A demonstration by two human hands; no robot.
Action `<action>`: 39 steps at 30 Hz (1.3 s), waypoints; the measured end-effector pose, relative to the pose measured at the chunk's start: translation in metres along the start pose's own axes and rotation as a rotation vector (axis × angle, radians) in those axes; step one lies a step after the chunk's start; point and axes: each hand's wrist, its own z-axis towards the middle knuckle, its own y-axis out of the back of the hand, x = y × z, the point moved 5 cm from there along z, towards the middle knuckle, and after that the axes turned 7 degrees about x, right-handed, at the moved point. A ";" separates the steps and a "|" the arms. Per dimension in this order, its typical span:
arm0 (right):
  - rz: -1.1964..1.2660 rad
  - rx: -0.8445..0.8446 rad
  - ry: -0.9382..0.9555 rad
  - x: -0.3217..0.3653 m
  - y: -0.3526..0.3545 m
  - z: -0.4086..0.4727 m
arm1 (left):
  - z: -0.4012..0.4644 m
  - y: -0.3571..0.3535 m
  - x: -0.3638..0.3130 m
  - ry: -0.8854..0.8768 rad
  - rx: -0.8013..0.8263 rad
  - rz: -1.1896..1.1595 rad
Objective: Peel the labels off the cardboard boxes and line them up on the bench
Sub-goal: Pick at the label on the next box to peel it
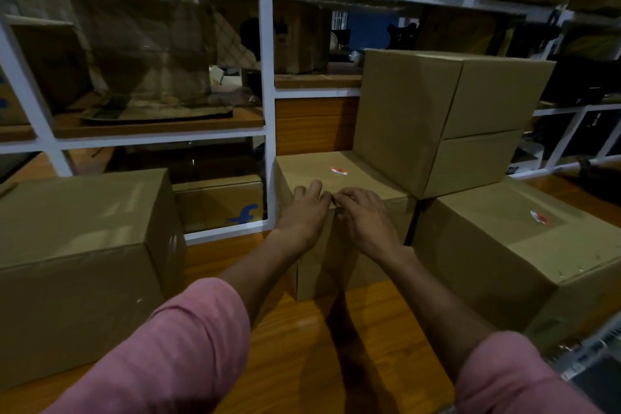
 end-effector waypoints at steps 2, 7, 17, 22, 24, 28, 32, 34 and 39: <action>0.003 -0.010 0.003 0.004 -0.001 -0.001 | -0.002 0.002 0.002 0.003 0.004 0.014; -0.010 0.001 0.014 0.011 0.002 -0.006 | -0.014 0.004 0.001 0.008 0.015 0.020; 0.120 0.042 -0.006 0.010 0.012 -0.012 | -0.036 0.006 -0.002 0.053 0.031 0.040; 0.153 -0.039 -0.189 -0.015 0.030 -0.011 | -0.039 0.006 -0.003 0.058 0.061 0.031; 0.072 -0.043 -0.188 -0.024 0.038 -0.009 | -0.035 0.007 -0.002 0.068 0.035 0.031; -0.056 -0.003 -0.205 -0.047 0.045 -0.001 | -0.021 0.007 -0.009 0.022 -0.012 -0.016; -0.077 0.043 -0.212 -0.059 0.045 0.005 | -0.013 0.004 -0.010 0.032 -0.039 -0.104; -0.074 0.057 -0.230 -0.066 0.045 0.006 | -0.013 0.003 -0.010 0.039 -0.045 -0.116; -0.085 0.053 -0.245 -0.078 0.049 0.006 | -0.015 0.001 -0.009 0.042 -0.081 -0.118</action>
